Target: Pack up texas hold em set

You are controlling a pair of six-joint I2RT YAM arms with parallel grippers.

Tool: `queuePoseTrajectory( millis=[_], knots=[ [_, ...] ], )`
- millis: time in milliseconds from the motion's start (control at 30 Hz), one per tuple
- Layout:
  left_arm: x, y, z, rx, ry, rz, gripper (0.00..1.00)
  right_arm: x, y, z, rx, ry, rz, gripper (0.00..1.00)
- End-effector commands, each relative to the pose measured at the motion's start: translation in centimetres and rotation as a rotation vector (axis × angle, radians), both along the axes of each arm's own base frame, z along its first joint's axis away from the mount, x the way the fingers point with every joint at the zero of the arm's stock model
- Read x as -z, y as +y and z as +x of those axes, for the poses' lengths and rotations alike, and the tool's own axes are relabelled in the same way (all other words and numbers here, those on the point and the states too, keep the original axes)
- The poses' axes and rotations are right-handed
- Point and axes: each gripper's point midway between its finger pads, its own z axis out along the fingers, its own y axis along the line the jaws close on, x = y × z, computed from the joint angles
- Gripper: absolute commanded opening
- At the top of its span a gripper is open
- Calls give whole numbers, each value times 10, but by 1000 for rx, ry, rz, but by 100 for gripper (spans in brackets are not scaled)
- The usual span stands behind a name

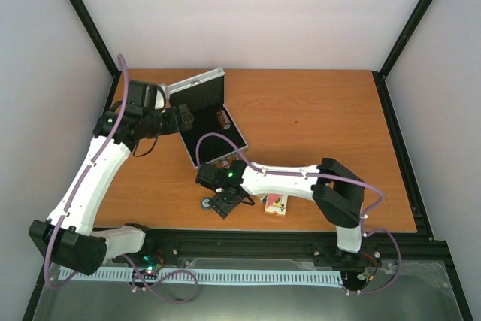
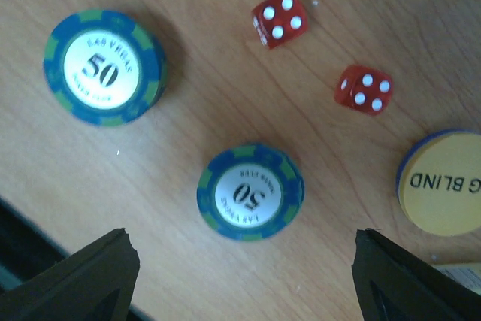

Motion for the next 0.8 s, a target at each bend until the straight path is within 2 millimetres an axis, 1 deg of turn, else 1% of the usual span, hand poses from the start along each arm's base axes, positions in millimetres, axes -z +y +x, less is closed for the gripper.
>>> queuePoseTrajectory(
  millis=[0,167,300,400,767],
  knots=[
    [-23,-7,-3,61,-36,-19,100,3,11,6,53,-21,-26,79],
    [-27,-5,-8,74,-50,-7,100,11,17,9,90,-13,-41,72],
    [-25,-7,-9,83,-40,-16,100,21,16,8,137,7,-56,67],
    [-24,-11,-10,98,-35,-31,100,27,15,5,157,22,-66,66],
    [-13,-11,-10,101,-9,-23,100,39,9,3,167,36,-97,66]
  ],
)
